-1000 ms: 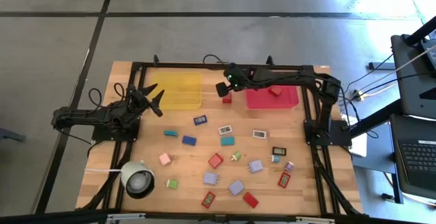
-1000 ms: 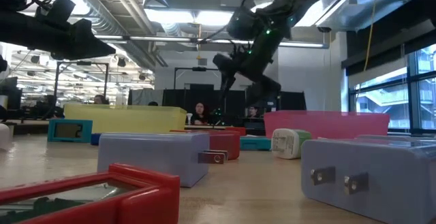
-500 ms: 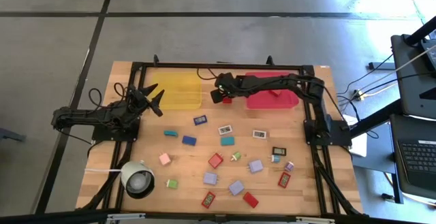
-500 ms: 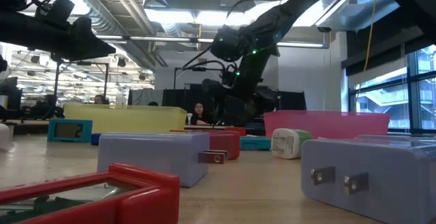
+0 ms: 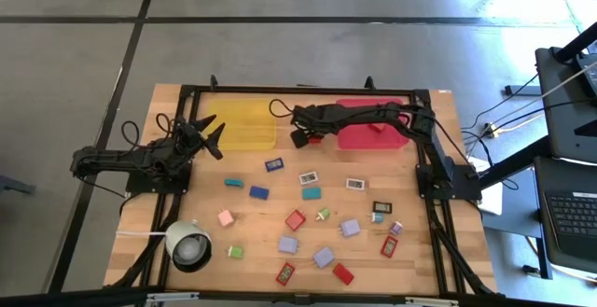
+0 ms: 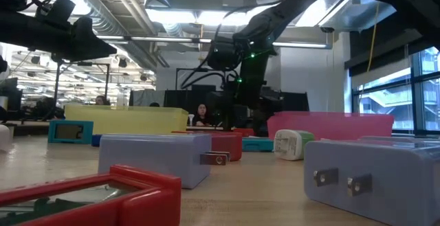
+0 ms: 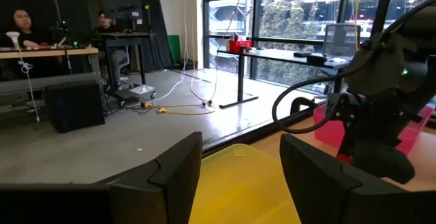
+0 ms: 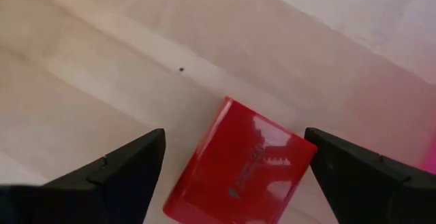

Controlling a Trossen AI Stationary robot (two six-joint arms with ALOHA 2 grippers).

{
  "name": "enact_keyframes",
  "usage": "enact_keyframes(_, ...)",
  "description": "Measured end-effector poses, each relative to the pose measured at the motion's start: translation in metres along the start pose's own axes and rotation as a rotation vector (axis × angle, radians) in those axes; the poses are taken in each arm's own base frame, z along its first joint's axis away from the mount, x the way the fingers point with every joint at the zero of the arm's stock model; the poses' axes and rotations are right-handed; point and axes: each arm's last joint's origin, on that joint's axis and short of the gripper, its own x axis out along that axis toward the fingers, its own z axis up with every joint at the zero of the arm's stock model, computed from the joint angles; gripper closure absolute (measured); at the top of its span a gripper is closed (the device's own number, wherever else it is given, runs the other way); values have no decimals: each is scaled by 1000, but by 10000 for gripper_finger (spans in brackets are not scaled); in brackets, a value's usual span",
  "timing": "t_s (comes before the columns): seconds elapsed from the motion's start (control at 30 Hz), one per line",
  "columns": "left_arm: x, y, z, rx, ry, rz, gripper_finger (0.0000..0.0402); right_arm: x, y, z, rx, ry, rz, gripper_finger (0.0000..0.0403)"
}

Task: Pick & Place Office items
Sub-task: Put the top red charger adapter into the red bin

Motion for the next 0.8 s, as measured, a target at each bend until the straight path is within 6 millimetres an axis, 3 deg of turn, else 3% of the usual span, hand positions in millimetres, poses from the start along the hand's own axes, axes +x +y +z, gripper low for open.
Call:
enact_keyframes(0.17, 0, 0, 0, 0, 0, 0, 205, -1, 3, -3, -77, 2, 6, 78)
enact_keyframes(0.5, 0, 0, 0, 0, 0, 0, 205, -1, 3, -2, -204, -1, 8, 182)
enact_keyframes(0.67, 0, 0, 0, 0, 0, 0, 205, -5, 5, -4, -274, -3, 11, 182)
enact_keyframes(0.8, 0, 0, 0, 0, 0, 0, 205, -26, 8, -2, -337, -54, 30, 170)
